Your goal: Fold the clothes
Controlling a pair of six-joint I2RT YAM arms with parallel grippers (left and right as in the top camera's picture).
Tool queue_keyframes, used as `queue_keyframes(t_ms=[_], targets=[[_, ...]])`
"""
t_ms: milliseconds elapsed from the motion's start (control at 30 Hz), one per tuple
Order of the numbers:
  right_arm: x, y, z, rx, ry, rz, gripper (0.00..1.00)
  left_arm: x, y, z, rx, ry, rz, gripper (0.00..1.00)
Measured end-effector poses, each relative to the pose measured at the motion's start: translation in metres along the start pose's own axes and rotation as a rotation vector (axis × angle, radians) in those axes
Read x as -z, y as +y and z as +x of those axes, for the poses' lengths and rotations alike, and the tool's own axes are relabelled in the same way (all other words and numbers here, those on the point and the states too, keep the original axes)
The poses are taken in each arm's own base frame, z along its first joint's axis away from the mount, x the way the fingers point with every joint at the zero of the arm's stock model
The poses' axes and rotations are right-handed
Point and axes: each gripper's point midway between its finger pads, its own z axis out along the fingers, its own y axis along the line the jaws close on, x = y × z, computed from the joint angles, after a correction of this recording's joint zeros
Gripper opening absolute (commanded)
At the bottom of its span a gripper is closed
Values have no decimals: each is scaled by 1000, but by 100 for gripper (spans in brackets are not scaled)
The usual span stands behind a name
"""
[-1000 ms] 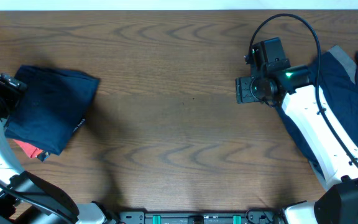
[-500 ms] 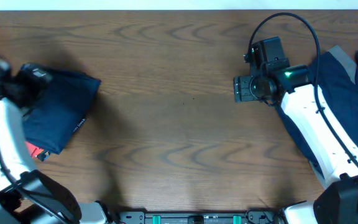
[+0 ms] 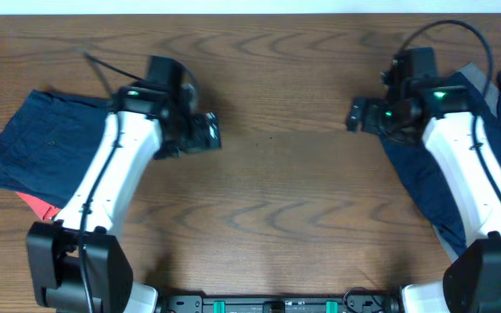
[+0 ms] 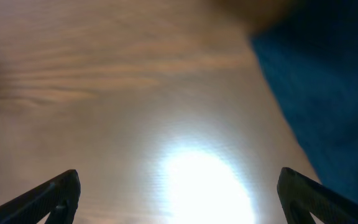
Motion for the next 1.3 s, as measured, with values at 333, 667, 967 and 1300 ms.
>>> queue_keyframes(t_ms=[333,667,967,1300], targets=[[18,-72,54,-105,267,104,99,17,28,77,21,294,-146,98],[65,-62,47,1,-102,25,99,93,18,66,-60,-220,-49,98],[126,-58,59,79,-645,-45,99,140,39,106,-93,-743,-4,98],[114,-71,104,67,-597,-23,99,149,56,142,-85,-837,5,98]])
